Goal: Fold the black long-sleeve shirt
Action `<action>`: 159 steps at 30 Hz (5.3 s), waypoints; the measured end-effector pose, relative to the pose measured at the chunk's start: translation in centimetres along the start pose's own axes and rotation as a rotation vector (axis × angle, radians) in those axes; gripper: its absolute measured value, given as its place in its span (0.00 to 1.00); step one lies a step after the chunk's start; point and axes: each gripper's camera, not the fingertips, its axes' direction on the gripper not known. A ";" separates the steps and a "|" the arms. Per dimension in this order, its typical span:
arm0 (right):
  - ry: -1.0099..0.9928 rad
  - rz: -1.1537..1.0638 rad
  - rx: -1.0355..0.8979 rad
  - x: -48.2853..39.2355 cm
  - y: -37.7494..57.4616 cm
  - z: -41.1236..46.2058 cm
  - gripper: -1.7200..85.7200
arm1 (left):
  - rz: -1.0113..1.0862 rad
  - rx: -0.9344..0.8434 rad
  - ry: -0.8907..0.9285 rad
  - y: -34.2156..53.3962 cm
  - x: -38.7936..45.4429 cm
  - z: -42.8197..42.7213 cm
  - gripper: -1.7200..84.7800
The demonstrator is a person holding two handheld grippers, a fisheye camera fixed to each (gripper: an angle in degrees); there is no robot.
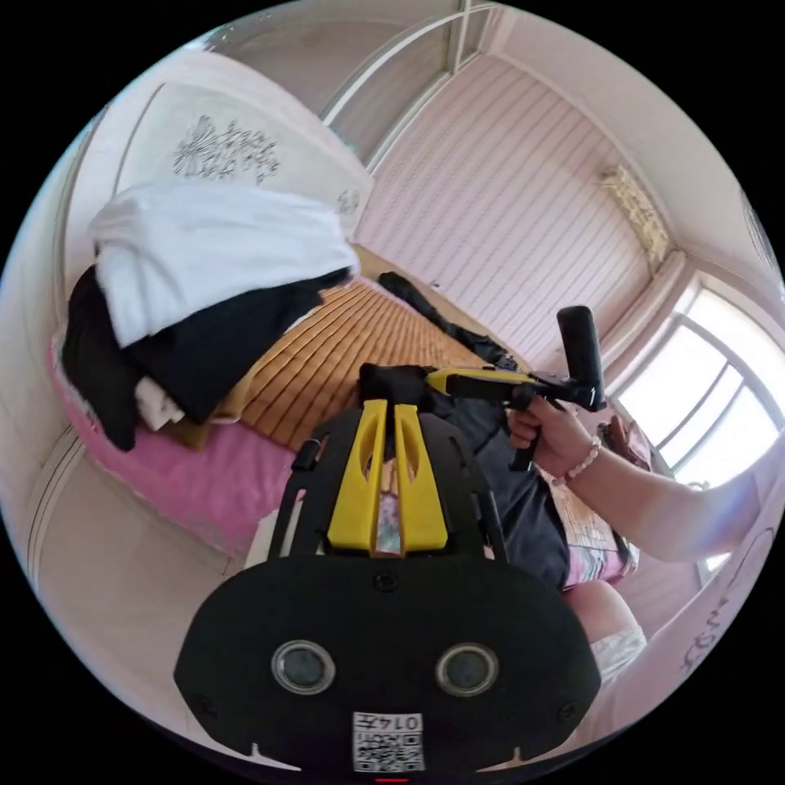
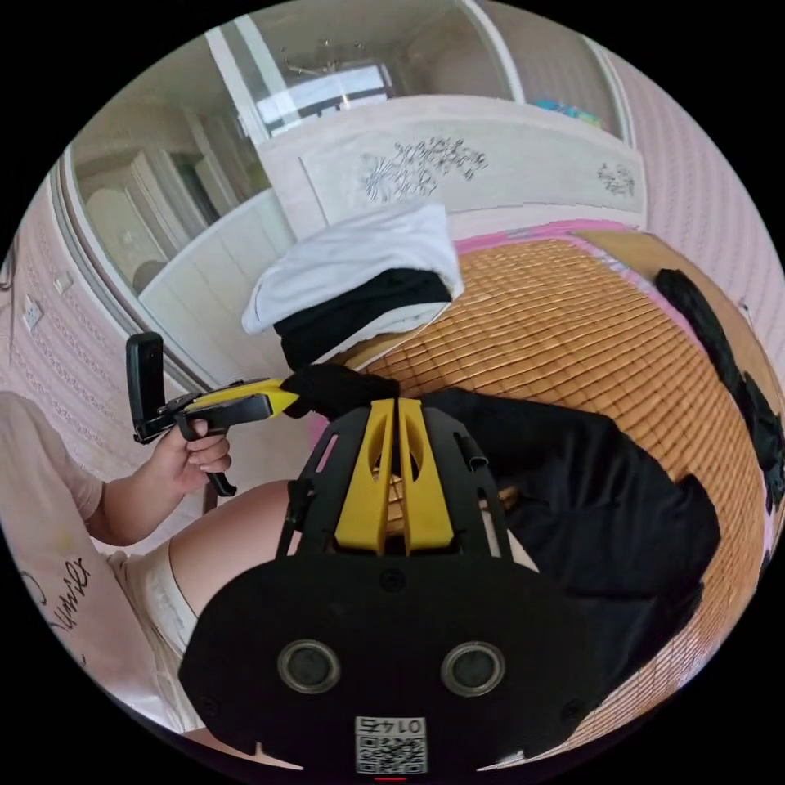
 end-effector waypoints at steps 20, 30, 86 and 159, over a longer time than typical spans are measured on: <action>0.397 0.556 0.043 2.5 25.4 -28.9 0.02 | 0.602 -0.338 0.607 14.8 37.4 15.3 0.01; 0.371 0.545 0.192 2.2 23.7 -34.2 0.02 | 0.665 -0.384 0.655 18.9 39.0 18.6 0.01; 0.063 0.816 0.196 49.3 9.4 -44.6 0.03 | 0.229 -0.567 0.103 -12.5 7.4 76.5 0.02; 0.148 0.789 -0.051 18.7 20.7 -29.7 0.06 | 0.427 -0.698 -0.028 10.8 10.2 52.0 0.07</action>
